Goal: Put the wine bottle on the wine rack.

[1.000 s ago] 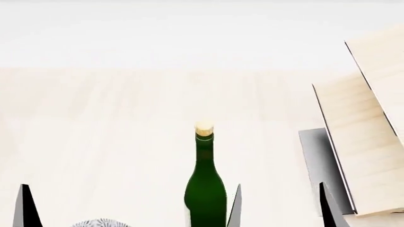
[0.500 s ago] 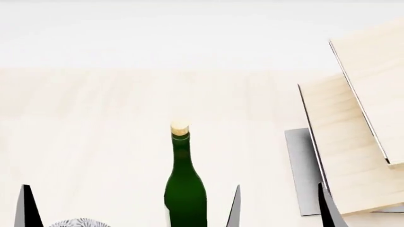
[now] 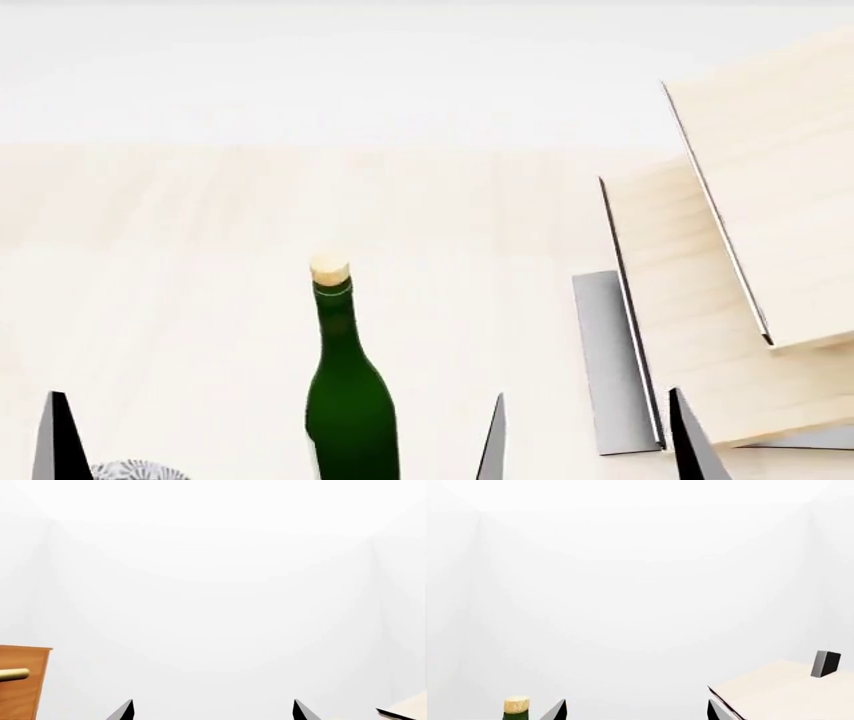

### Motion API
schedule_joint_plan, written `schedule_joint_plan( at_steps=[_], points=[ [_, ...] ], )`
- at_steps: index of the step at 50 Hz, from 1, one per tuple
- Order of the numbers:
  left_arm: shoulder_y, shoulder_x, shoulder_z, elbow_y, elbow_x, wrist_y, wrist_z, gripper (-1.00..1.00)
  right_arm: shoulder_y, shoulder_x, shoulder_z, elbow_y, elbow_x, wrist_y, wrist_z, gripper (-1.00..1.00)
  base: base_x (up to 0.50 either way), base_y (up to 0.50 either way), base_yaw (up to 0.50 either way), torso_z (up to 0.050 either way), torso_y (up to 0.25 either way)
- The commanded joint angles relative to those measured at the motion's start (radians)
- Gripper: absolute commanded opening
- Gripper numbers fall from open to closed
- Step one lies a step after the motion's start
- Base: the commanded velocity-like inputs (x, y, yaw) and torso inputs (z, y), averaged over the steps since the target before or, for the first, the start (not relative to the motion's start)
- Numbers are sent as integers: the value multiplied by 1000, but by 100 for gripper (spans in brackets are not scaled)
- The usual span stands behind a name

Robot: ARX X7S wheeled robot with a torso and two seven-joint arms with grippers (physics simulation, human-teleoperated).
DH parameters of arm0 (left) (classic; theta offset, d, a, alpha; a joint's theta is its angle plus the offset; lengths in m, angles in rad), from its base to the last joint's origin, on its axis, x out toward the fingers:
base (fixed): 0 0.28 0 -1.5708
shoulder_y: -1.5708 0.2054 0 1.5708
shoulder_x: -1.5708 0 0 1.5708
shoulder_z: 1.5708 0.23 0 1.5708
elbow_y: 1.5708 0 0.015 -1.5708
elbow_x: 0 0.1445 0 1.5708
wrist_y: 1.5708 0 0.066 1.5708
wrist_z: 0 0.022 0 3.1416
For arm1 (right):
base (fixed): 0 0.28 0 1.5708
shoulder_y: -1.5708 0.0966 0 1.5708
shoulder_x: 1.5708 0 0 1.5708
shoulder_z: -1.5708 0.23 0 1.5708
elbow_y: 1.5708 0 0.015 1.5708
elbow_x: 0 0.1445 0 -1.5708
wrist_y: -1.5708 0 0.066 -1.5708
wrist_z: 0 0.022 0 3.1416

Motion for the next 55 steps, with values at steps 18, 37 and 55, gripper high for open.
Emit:
schedule_joint_plan(
  at_steps=[18, 37, 55],
  points=[
    [-3, -11, 2, 6, -4, -4, -11, 100, 6, 8, -6, -1, 5, 3, 8, 100, 0, -97, 0, 0, 0],
    [-6, -15, 8, -1, -4, 0, -17, 100, 6, 13, -11, 4, 7, 1, 13, 100, 0, -96, 0, 0, 0],
    [-7, -20, 12, 0, -6, -1, -22, 100, 7, 18, -18, 0, 6, 3, 18, 100, 0, -95, 0, 0, 0]
  ],
)
